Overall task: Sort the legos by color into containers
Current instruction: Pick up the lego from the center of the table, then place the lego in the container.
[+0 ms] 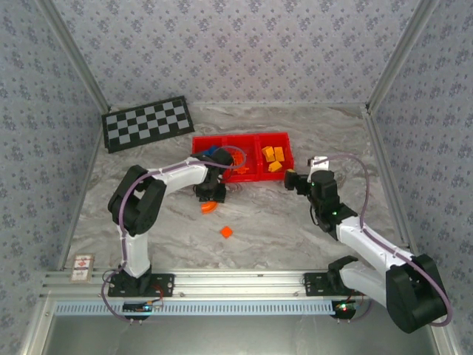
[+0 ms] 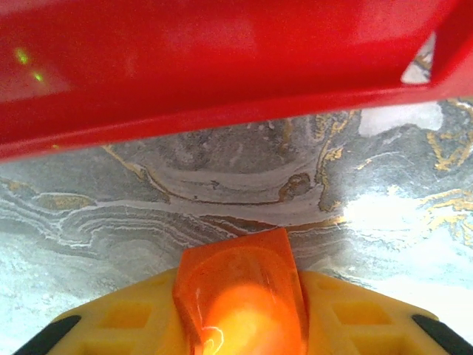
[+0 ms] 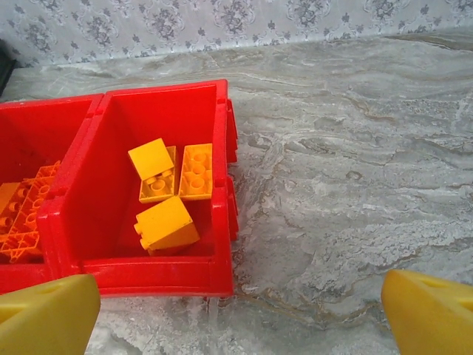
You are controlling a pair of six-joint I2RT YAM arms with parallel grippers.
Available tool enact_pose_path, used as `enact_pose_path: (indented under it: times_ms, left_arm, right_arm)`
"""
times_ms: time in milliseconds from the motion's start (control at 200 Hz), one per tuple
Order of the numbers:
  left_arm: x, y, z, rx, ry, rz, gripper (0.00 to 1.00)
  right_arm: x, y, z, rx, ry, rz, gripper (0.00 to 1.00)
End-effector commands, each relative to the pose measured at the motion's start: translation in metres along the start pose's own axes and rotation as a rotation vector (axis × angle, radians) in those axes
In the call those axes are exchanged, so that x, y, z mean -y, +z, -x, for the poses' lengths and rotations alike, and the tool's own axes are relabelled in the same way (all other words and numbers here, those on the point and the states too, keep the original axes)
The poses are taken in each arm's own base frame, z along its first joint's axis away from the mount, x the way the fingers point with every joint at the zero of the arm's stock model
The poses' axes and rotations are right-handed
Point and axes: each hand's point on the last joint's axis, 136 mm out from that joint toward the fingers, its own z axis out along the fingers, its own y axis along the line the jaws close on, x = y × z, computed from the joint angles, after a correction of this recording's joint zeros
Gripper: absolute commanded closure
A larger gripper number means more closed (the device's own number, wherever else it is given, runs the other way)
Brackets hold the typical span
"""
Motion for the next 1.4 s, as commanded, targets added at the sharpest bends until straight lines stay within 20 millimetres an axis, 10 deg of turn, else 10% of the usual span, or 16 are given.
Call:
enact_pose_path:
  times_ms: [0, 485, 825, 1394]
  left_arm:
    - [0.0, 0.007, 0.002, -0.013, -0.017, 0.01, 0.69]
    - [0.003, -0.07, 0.02, 0.204, -0.084, -0.086, 0.81]
    - [0.048, -0.139, 0.087, 0.419, -0.106, -0.261, 0.82]
    - [0.12, -0.121, 0.174, 0.471, -0.141, -0.384, 0.79]
  right_arm:
    - [-0.007, -0.007, 0.017, 0.073, -0.001, 0.037, 0.0]
    - [0.0, -0.004, 0.013, 0.062, 0.0, 0.005, 0.01]
    - [0.014, -0.009, 0.009, 0.075, 0.031, -0.053, 0.0]
    - [0.028, -0.016, 0.013, 0.121, 0.059, -0.108, 0.0]
